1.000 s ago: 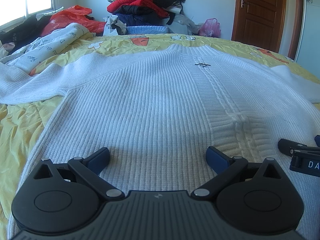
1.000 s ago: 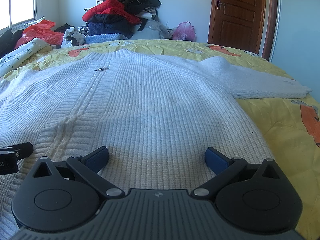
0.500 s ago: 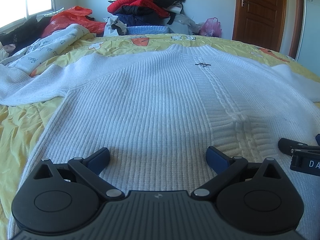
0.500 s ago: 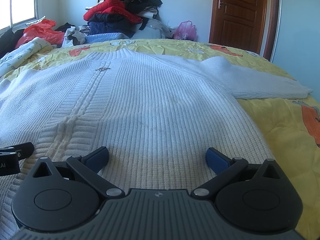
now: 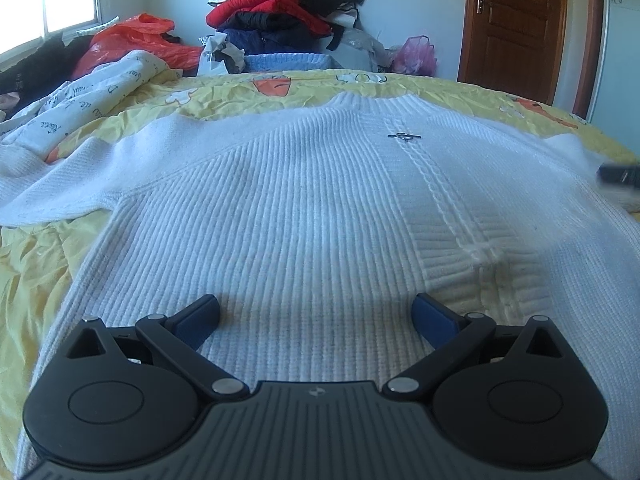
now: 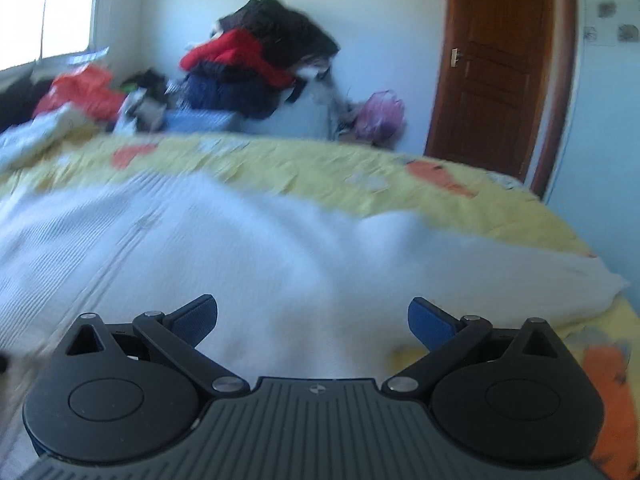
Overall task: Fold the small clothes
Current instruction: 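Grasp the sweater sleeve cuff with the right gripper and lift it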
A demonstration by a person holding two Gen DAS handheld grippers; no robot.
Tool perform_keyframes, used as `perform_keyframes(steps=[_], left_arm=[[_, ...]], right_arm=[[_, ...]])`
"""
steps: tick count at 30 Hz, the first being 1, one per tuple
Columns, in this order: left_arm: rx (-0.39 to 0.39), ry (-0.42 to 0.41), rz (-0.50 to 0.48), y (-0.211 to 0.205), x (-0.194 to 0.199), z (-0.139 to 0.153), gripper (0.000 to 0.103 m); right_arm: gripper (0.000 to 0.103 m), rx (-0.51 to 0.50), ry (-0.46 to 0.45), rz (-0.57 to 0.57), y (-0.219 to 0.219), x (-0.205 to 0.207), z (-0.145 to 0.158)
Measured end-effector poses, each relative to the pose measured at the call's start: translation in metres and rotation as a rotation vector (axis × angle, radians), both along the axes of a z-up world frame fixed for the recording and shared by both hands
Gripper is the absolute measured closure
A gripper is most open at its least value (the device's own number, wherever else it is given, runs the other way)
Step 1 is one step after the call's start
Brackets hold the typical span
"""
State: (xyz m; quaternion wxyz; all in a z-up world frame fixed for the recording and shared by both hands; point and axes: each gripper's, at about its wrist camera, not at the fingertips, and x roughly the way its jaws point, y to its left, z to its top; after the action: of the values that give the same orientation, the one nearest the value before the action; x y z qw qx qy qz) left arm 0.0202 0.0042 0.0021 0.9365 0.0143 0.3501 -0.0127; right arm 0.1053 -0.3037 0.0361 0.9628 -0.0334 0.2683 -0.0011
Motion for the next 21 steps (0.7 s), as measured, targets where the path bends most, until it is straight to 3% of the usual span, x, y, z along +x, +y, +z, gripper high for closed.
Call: perform_keyframes(steps=[7,12,15,17,21], left_arm=[[-0.001,0.001,-0.001,0.0,0.0,0.0,0.0],[-0.001,0.0,0.0,0.001,0.0,0.0,0.0],[-0.001,0.0,-0.001,0.001,0.0,0.0,0.0],[-0.001,0.0,-0.001,0.001,0.0,0.0,0.0],[-0.001,0.0,-0.001,0.001,0.0,0.0,0.0]], right_arm=[[0.001,0.128,0.0,-0.338,-0.159,0.039,0.013],[0.01,0.214,-0.057,-0.576,-0.257,0.041,0.004],[0.012,0.339,-0.068,-0.666,-0.297,0.039,-0.01],[0.018,0.45,-0.078,-0.715,-0.32,0.039,-0.022],[0.028,0.625,-0.064,-0.727,-0.342,0.045,-0.048]])
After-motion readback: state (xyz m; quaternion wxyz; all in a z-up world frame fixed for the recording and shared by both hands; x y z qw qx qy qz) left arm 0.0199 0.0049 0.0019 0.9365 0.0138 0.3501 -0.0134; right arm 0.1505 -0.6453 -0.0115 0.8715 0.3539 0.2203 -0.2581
